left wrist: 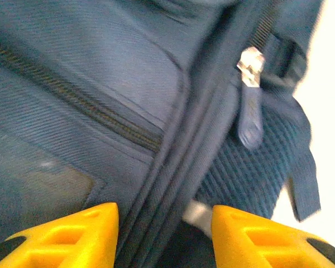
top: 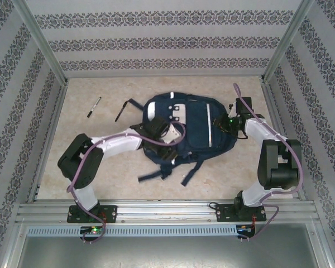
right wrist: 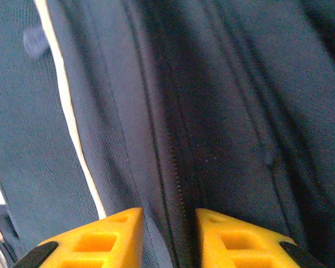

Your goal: Pack the student bag

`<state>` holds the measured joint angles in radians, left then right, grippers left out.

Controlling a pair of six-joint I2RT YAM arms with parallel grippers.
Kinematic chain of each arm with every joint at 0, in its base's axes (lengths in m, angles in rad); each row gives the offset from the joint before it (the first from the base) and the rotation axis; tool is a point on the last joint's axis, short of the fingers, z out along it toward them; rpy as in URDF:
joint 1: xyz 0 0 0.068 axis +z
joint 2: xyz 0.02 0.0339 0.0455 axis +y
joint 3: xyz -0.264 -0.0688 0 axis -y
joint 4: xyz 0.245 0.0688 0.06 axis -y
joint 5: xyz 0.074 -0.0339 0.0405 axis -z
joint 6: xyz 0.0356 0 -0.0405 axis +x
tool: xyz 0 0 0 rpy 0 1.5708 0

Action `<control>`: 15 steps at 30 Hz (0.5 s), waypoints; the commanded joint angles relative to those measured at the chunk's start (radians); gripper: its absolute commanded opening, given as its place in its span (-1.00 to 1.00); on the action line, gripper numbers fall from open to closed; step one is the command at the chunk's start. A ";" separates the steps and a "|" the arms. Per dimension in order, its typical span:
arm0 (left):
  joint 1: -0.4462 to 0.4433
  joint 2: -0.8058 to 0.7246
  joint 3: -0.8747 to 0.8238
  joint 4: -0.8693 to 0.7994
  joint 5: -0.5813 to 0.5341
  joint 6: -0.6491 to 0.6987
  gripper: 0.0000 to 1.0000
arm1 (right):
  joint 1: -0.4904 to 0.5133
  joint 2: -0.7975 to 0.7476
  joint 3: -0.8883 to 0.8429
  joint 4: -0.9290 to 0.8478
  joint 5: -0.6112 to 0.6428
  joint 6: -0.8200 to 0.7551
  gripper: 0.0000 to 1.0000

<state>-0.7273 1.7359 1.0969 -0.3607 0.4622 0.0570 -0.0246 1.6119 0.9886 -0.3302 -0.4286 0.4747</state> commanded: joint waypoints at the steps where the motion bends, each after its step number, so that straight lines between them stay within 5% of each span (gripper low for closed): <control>1: -0.018 -0.116 -0.055 -0.097 0.064 -0.032 -0.06 | 0.022 0.035 0.016 0.061 -0.151 -0.043 -0.41; 7: -0.019 -0.267 -0.031 -0.188 -0.035 0.166 -0.03 | 0.160 0.093 0.015 0.125 -0.192 -0.009 -0.37; 11: -0.019 -0.239 -0.018 -0.142 -0.068 0.224 0.03 | 0.192 0.084 0.010 0.186 -0.249 0.056 -0.15; 15: -0.043 -0.157 0.009 -0.128 -0.103 0.253 0.11 | 0.159 -0.043 0.010 0.048 -0.094 0.058 0.06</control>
<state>-0.7578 1.5249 1.0817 -0.4858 0.4118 0.2405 0.1642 1.6684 0.9886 -0.2123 -0.5850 0.5182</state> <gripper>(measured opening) 0.551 0.521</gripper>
